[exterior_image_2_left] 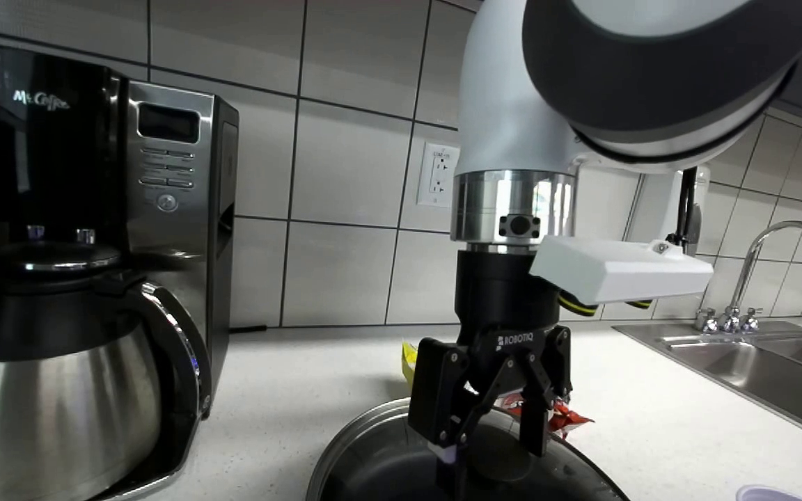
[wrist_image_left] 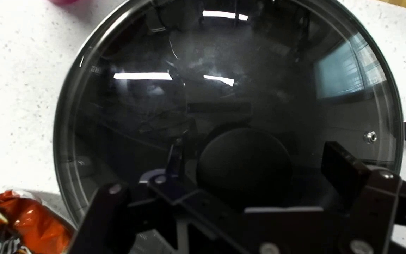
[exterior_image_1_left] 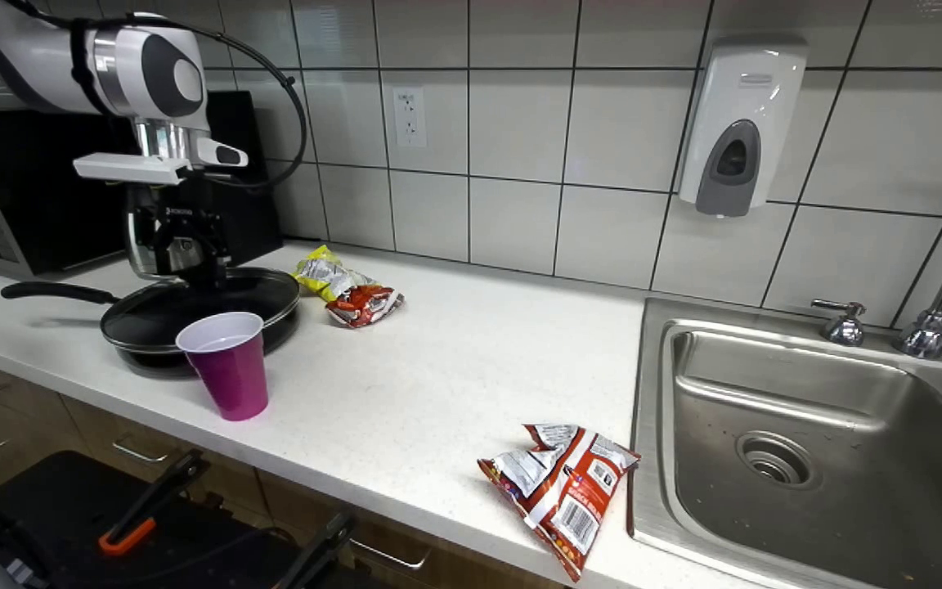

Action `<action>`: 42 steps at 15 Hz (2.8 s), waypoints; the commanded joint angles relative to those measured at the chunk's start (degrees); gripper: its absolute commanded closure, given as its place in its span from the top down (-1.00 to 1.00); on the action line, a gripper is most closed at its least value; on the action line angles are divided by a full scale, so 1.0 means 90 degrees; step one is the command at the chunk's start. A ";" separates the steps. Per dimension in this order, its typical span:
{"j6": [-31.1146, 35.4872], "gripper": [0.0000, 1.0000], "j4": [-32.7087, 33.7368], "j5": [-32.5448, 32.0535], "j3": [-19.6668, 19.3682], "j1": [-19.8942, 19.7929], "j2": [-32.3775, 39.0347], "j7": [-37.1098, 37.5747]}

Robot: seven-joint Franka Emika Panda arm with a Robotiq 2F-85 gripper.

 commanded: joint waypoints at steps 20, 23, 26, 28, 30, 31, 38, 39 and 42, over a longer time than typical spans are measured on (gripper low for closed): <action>-0.0265 -0.21 0.0308 -0.0212 -0.0050 0.0176 -0.0344 0.0062; -0.0282 -0.21 0.0276 -0.0223 -0.0040 0.0190 -0.0510 0.0063; -0.0281 -0.21 0.0184 -0.0225 -0.0051 0.0162 -0.0709 0.0050; -0.0280 -0.21 0.0128 -0.0195 -0.0048 0.0123 -0.0822 -0.0024; -0.0269 -0.21 0.0049 -0.0172 -0.0059 0.0074 -0.0947 -0.0094; -0.0263 -0.21 -0.0011 -0.0196 -0.0079 0.0047 -0.1030 -0.0111; -0.0188 -0.21 -0.0549 -0.0167 -0.0253 -0.0314 -0.1616 -0.0405; -0.0182 -0.21 -0.0618 -0.0165 -0.0293 -0.0379 -0.1679 -0.0461; -0.0158 -0.21 -0.0743 -0.0200 -0.0428 -0.0574 -0.1780 -0.0628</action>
